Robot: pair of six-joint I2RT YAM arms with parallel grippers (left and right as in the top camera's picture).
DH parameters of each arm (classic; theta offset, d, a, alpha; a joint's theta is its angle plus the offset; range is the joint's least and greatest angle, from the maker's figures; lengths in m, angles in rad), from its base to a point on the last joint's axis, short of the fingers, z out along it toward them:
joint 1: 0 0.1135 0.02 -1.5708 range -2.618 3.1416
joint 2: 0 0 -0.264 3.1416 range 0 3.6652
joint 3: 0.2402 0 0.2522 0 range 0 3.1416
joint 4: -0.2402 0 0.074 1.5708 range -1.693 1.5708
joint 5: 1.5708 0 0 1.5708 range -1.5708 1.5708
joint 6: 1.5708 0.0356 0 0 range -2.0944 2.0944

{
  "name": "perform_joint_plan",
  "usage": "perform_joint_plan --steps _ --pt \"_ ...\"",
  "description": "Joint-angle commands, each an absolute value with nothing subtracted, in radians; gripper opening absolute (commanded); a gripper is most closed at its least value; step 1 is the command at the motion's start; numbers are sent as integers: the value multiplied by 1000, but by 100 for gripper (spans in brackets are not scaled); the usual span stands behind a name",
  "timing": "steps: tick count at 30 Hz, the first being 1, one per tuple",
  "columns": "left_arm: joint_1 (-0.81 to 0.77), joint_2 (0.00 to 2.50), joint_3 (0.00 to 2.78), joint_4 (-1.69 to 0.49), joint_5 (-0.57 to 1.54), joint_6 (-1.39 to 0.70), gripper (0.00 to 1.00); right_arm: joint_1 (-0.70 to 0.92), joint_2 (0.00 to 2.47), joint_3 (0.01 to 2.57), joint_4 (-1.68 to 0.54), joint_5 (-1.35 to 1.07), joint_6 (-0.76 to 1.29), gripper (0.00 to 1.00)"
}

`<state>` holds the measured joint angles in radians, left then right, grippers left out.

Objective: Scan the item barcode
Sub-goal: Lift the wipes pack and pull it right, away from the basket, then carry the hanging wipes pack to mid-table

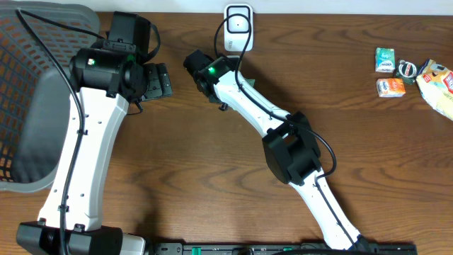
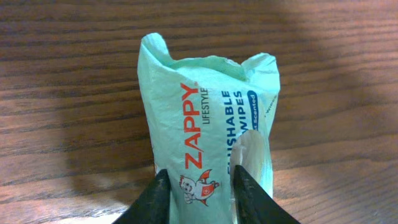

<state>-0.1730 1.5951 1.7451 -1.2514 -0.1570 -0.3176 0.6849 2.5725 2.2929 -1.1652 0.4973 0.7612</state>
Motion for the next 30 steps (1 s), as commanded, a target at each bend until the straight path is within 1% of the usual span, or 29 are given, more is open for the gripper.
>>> perform_joint_plan --steps 1,4,8,10,11,16,21,30 --pt "-171 1594 1742 -1253 -169 -327 98 683 2587 2290 -1172 495 773 19" --pt "-171 1594 1742 -1253 -169 -327 98 682 2587 2291 -1172 446 772 11" --pt "-171 1594 1742 -1253 -169 -327 98 676 2574 2291 -1179 438 769 8" --pt "-171 1594 1742 -1253 -169 -327 98 668 2553 2291 -1191 436 769 5" --pt "-171 1594 1742 -1253 -169 -327 98 663 2538 2291 -1197 432 769 1" --pt "-171 1594 1742 -1253 -169 -327 98 625 2457 2291 -1197 305 702 1" --pt "-171 1594 1742 -1253 -169 -327 98 572 2400 2291 -1171 47 546 1" --pt "-171 1594 1742 -1253 -169 -327 98 469 2407 2290 -1137 -656 157 1"
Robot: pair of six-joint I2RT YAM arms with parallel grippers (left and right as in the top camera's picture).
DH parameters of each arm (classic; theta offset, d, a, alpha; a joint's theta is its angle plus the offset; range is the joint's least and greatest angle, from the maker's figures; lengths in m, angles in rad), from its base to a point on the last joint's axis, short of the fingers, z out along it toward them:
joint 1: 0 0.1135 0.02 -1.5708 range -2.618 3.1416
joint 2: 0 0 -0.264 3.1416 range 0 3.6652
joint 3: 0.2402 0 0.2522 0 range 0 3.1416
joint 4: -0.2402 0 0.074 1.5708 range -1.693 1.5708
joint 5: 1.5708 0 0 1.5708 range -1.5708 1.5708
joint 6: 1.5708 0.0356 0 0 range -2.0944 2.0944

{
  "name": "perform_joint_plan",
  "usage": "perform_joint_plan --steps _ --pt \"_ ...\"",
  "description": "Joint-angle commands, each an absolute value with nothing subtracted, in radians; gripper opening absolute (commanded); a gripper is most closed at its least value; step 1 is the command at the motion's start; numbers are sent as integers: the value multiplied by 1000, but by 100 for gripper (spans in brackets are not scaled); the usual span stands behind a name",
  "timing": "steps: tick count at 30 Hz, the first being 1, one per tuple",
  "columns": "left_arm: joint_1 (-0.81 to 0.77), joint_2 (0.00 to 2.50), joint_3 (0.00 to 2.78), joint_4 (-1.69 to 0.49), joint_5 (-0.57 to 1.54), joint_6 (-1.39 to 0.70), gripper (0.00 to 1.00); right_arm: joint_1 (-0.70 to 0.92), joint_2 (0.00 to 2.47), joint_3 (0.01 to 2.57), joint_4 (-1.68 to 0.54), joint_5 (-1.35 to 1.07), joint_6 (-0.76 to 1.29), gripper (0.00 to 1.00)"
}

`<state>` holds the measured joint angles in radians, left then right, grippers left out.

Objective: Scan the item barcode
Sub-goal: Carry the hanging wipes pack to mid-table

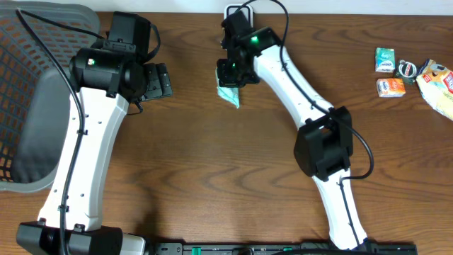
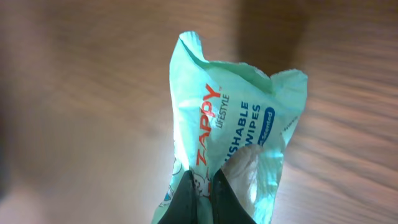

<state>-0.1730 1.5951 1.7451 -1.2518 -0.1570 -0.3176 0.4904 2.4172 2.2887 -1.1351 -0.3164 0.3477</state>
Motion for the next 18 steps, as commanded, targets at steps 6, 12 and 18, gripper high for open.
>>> perform_joint_plan --steps 6,12,18 --pt "-171 1594 1742 -1253 -169 -327 98 407 2408 2233 -1136 -850 88 1" --pt "-171 1594 1742 -1253 -169 -327 98 351 2408 2022 -1027 -1036 88 1" --pt "-171 1594 1742 -1253 -169 -327 98 289 2408 1858 -905 -1048 88 1"
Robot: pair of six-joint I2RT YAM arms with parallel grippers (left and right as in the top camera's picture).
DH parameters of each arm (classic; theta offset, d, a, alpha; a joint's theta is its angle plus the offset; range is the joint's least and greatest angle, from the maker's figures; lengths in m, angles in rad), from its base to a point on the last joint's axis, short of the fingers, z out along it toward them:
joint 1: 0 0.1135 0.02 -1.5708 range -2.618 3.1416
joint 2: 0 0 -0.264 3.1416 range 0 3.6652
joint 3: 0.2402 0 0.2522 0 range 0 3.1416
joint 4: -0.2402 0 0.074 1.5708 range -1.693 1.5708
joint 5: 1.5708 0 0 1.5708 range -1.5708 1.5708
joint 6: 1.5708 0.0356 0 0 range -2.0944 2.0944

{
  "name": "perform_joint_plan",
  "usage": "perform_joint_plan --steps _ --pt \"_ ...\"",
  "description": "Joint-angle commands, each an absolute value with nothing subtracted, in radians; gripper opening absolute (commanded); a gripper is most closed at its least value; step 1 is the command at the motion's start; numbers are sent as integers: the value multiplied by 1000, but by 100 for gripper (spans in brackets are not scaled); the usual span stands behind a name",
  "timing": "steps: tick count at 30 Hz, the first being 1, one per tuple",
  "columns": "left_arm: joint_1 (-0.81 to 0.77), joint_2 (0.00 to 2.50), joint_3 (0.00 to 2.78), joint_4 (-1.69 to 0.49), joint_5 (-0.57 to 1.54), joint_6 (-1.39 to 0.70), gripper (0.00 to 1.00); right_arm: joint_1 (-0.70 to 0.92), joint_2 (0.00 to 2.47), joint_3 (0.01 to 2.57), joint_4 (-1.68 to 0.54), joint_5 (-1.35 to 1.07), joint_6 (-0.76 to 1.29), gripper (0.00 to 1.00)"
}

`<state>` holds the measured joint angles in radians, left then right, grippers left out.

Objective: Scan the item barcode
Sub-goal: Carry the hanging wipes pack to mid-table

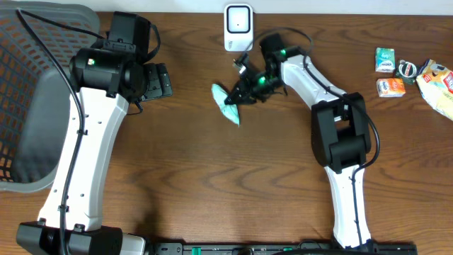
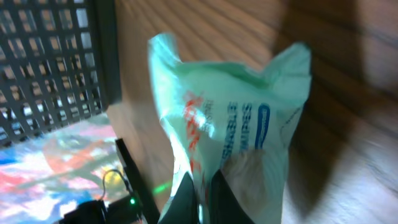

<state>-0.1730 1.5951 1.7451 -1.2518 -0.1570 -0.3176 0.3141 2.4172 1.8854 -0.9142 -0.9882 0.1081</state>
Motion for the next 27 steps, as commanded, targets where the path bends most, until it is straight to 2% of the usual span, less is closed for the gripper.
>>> perform_joint_plan --steps 1,9,13,19,21,23,27 --pt "-171 1594 1742 -1253 -169 -327 98 274 2408 1855 -912 -1010 88 1" --pt "-171 1594 1742 -1253 -169 -327 98 175 2364 1857 -963 -748 119 3" --pt "-171 1594 1742 -1253 -169 -327 98 137 2335 1857 -982 -724 118 7" --pt "-171 1594 1742 -1253 -169 -327 98 120 2312 1857 -1005 -722 113 4" --pt "-171 1594 1742 -1253 -169 -327 98 132 2311 1857 -1010 -699 110 9" --pt "-171 1594 1742 -1253 -169 -327 98 151 2311 1857 -1011 -642 111 20" --pt "-171 1594 1742 -1253 -169 -327 98 199 2304 1869 -1013 -520 130 23"
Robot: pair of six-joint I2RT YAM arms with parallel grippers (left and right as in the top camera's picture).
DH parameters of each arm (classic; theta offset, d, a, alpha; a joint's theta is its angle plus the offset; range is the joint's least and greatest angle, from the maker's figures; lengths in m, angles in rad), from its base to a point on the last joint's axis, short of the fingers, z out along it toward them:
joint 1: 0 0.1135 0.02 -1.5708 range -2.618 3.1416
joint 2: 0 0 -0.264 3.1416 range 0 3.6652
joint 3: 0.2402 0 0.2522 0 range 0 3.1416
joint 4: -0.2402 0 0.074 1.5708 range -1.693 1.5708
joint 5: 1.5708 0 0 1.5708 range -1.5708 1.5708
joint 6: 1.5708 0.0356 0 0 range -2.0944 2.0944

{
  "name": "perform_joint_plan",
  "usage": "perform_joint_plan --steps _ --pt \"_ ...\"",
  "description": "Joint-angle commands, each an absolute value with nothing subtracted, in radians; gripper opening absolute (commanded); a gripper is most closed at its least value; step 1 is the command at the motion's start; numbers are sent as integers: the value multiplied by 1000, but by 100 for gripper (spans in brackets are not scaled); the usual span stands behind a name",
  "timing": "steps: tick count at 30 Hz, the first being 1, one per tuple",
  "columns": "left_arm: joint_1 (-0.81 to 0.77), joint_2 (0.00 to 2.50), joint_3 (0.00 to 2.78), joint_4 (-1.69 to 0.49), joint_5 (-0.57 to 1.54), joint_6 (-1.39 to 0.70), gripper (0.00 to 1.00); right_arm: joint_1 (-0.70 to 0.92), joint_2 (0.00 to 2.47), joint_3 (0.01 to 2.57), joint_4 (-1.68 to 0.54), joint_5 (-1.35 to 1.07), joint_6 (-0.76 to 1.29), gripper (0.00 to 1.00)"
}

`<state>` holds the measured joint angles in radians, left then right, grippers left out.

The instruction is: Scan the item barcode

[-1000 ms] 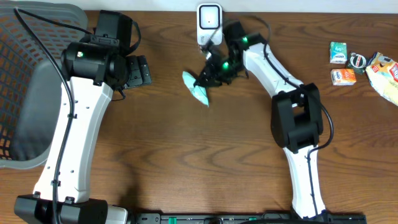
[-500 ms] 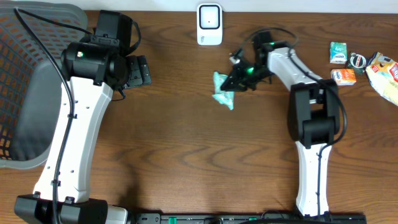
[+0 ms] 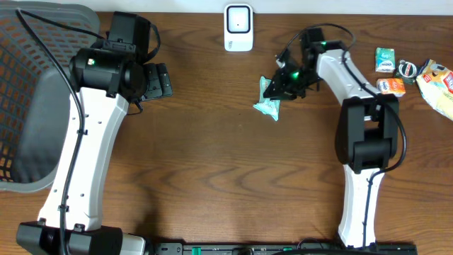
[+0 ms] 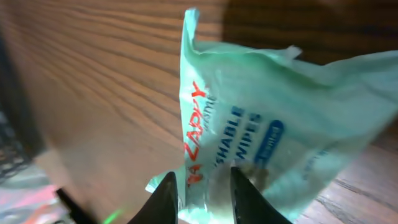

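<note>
A mint-green Zappy flushable wipes pack (image 3: 269, 105) lies crumpled on the brown table, below and to the right of the white barcode scanner (image 3: 238, 27). My right gripper (image 3: 282, 85) is at the pack's right end. In the right wrist view the two fingers of the right gripper (image 4: 202, 186) stand apart, open, with the pack (image 4: 261, 118) between them. My left gripper (image 3: 158, 80) hangs over the table to the left. Its fingers cannot be made out.
A dark mesh basket (image 3: 42, 18) fills the far left. At the right edge lie a small green pack (image 3: 384, 59), an orange pack (image 3: 391, 87), a small round thing (image 3: 408, 69) and a yellow-white bag (image 3: 439, 86).
The right gripper and the wipes pack are now further right, below and right of the scanner. The fingers, pinched tight on the pack before, now stand apart around it.
The right gripper's fingers first straddled the pack left of the scanner. Then they were pinched shut on it, held just below the scanner. Then the pack was tilted toward the basket side. Now it is right of the scanner with the fingers apart.
</note>
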<state>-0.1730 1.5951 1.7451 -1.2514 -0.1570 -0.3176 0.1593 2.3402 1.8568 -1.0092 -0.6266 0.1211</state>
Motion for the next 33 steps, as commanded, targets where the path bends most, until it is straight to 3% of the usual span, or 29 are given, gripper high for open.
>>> perform_joint_plan --steps 1,4,7,9,26,33 --pt "-171 1594 1742 -1253 -169 -327 98 208 2298 1875 -1015 -493 139 24" --pt "-171 1594 1742 -1253 -169 -327 98 240 2267 1912 -1036 -378 178 28" --pt "-171 1594 1742 -1253 -169 -327 98 271 2226 1949 -1061 -264 204 66" --pt "-171 1594 1742 -1253 -169 -327 98 297 2203 1971 -1078 -181 223 73" --pt "-171 1594 1742 -1253 -169 -327 98 574 2302 1980 -1108 550 567 75" --pt "-171 1594 1742 -1253 -169 -327 98 610 2388 1980 -1122 649 606 76"
